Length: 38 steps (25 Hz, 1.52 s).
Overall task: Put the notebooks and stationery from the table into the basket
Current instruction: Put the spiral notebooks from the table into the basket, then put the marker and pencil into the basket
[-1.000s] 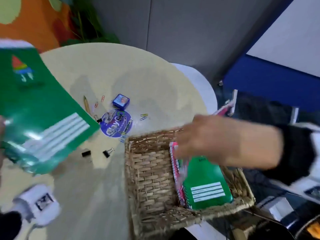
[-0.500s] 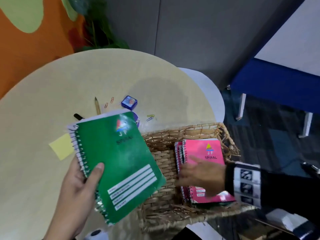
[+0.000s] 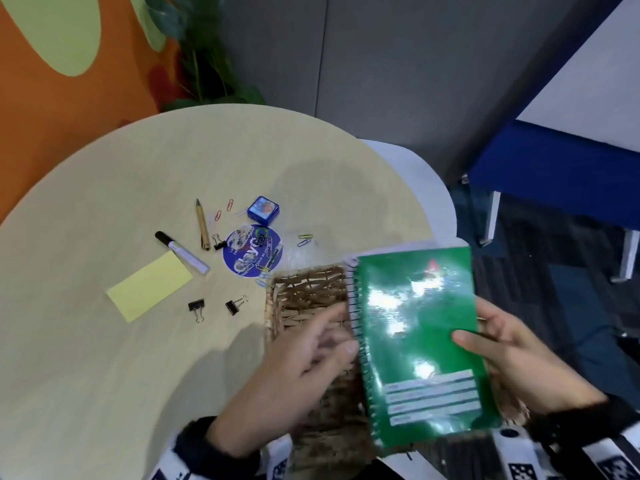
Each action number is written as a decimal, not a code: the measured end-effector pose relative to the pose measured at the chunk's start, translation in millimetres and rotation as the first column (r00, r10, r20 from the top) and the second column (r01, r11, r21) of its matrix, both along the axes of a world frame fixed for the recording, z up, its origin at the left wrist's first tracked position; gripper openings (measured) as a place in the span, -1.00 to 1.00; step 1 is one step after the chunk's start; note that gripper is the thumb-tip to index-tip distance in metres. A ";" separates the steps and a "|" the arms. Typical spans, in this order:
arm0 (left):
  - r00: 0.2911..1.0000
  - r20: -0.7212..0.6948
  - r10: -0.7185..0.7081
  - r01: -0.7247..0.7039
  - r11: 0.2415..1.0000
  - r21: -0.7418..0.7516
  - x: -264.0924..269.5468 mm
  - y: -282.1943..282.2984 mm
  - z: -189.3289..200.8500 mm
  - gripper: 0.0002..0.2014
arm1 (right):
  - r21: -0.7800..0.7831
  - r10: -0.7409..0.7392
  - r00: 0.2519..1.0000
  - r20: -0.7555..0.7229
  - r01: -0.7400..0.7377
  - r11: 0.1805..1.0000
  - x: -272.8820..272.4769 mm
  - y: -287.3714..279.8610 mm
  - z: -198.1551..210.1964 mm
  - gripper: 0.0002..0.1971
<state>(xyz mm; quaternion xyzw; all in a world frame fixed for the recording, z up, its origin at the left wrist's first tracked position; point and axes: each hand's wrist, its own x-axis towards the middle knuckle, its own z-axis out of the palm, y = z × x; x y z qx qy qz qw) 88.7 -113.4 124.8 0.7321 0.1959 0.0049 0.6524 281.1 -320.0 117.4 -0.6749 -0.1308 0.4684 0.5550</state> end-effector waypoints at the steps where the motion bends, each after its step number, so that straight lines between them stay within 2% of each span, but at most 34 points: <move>1: 0.999 -0.018 0.030 -0.028 0.997 0.073 -3.8 6.1 -4.9 -0.69 | -0.034 -0.060 0.998 0.021 0.061 0.998 6.9 -11.0 -5.6 -0.57; 4: 0.978 -0.020 0.208 -0.193 0.937 0.290 -22.3 34.2 -21.7 -0.75 | -0.183 -0.146 0.989 0.006 0.145 0.972 20.3 -29.4 -33.1 -0.59; 6: 0.952 -0.019 0.305 -0.266 0.858 0.438 -38.2 54.9 -33.8 -0.75 | -0.335 -0.080 0.989 0.128 0.119 0.935 27.0 -32.9 -55.8 -0.61; 7: 0.936 -0.023 0.350 -0.291 0.812 0.505 -46.3 65.4 -40.8 -0.72 | -0.424 0.029 0.966 0.258 0.086 0.902 30.5 -32.8 -66.0 -0.64; 8: 0.918 -0.031 0.394 -0.313 0.773 0.552 -53.9 74.6 -48.3 -0.69 | -0.542 0.181 0.908 0.378 0.059 0.838 33.7 -33.5 -75.7 -0.70; 10: 0.874 -0.060 0.483 -0.355 0.717 0.600 -65.8 90.5 -63.1 -0.72 | -0.787 0.502 0.744 0.441 0.051 0.615 34.7 -25.0 -82.5 -0.76; 11: 0.850 -0.072 0.522 -0.371 0.691 0.621 -70.0 98.3 -70.9 -0.76 | -0.861 0.611 0.682 0.402 0.056 0.505 33.5 -19.7 -81.8 -0.75; 13: 0.822 -0.084 0.564 -0.367 0.637 0.678 -70.6 116.7 -87.2 -0.84 | -0.936 0.726 0.623 0.289 0.026 0.351 27.3 -8.1 -73.8 -0.76; 16: 0.779 -0.169 0.603 -0.315 0.610 0.727 -57.2 157.5 -111.8 -0.84 | -0.976 0.860 0.495 0.123 -0.095 0.194 20.9 3.6 -57.7 -0.74; 18: 0.723 -0.242 0.647 -0.312 0.619 0.721 -38.9 189.0 -124.2 -0.81 | -0.982 0.918 0.395 0.040 -0.153 0.109 22.4 15.2 -39.9 -0.63; 19: 0.695 -0.285 0.660 -0.299 0.626 0.720 -27.4 204.1 -129.0 -0.78 | -0.979 0.924 0.377 0.061 -0.157 0.128 23.4 27.5 -24.0 -0.61; 20: 0.670 -0.331 0.665 -0.280 0.639 0.717 -14.6 215.7 -132.3 -0.73 | -0.973 0.921 0.368 0.126 -0.136 0.187 26.7 41.7 -7.8 -0.58; 21: 0.639 -0.383 0.667 -0.259 0.655 0.710 -2.3 226.4 -134.7 -0.67 | -0.957 0.897 0.383 0.219 -0.097 0.275 28.3 62.3 10.4 -0.51; 23: 0.574 -0.489 0.657 -0.205 0.694 0.691 18.4 242.6 -139.1 -0.54 | -0.857 0.814 0.353 0.462 -0.060 0.512 24.6 111.1 46.8 -0.44; 24: 0.553 -0.532 0.641 -0.174 0.713 0.679 24.7 249.4 -142.3 -0.49 | -0.791 0.773 0.325 0.544 -0.108 0.602 22.0 135.5 57.6 -0.48; 25: 0.541 -0.562 0.626 -0.147 0.728 0.669 29.2 254.3 -145.6 -0.46 | -0.740 0.748 0.316 0.584 -0.169 0.650 17.3 160.3 66.0 -0.56; 27: 0.532 -0.591 0.607 -0.130 0.748 0.651 32.6 264.5 -153.2 -0.46 | -0.677 0.742 0.277 0.611 -0.303 0.671 11.1 214.0 70.6 -0.76; 28: 0.528 -0.598 0.603 -0.132 0.754 0.643 33.3 267.3 -155.8 -0.49 | -0.659 0.738 0.228 0.635 -0.340 0.671 8.3 239.7 69.2 -0.80; 30: 0.523 -0.608 0.597 -0.143 0.765 0.628 33.2 271.1 -159.2 -0.56 | -0.636 0.726 0.160 0.669 -0.382 0.670 4.2 293.1 56.4 -0.79; 32: 0.530 -0.604 0.595 -0.195 0.779 0.596 32.0 274.0 -159.4 -0.62 | -0.684 0.771 0.140 0.621 -0.383 0.621 0.2 351.0 28.0 -0.77; 36: 0.568 -0.536 0.625 -0.335 0.770 0.543 15.7 274.9 -144.0 -0.69 | -0.678 0.787 0.269 0.555 -0.402 0.616 -16.1 444.5 -45.0 -0.76; 38: 0.604 -0.491 0.628 -0.342 0.761 0.552 -1.5 267.0 -127.9 -0.69 | -0.717 0.803 0.334 0.493 -0.367 0.593 -23.0 474.2 -78.0 -0.74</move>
